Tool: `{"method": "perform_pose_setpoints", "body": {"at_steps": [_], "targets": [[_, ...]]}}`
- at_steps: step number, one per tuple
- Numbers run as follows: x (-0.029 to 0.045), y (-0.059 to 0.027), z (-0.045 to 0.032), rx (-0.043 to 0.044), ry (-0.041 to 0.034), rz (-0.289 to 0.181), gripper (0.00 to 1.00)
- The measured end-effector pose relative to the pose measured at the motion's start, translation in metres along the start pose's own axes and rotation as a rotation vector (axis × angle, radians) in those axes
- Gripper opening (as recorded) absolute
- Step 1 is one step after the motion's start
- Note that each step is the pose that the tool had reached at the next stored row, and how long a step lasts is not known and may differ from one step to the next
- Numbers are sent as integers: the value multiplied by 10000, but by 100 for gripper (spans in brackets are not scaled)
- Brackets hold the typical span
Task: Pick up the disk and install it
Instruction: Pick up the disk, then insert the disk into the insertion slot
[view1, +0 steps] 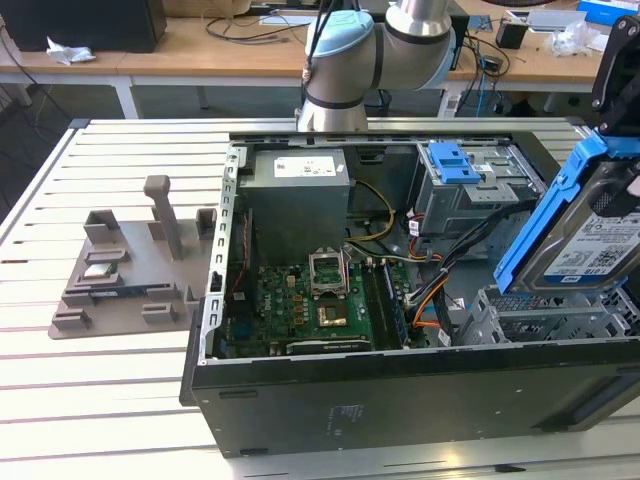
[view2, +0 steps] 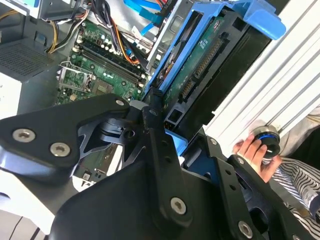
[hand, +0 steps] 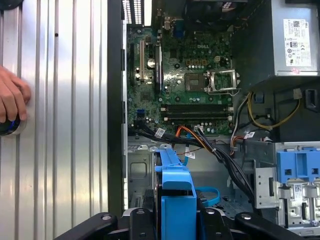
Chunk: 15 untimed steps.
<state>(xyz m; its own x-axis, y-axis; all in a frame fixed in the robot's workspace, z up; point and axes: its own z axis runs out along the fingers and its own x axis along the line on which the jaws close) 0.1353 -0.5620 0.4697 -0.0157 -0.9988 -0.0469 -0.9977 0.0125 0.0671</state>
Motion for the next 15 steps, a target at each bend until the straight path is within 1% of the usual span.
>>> {"method": "perform_pose_setpoints", "body": {"at_steps": [15], "targets": [[1,-1,24,0,0,0,37]]}}
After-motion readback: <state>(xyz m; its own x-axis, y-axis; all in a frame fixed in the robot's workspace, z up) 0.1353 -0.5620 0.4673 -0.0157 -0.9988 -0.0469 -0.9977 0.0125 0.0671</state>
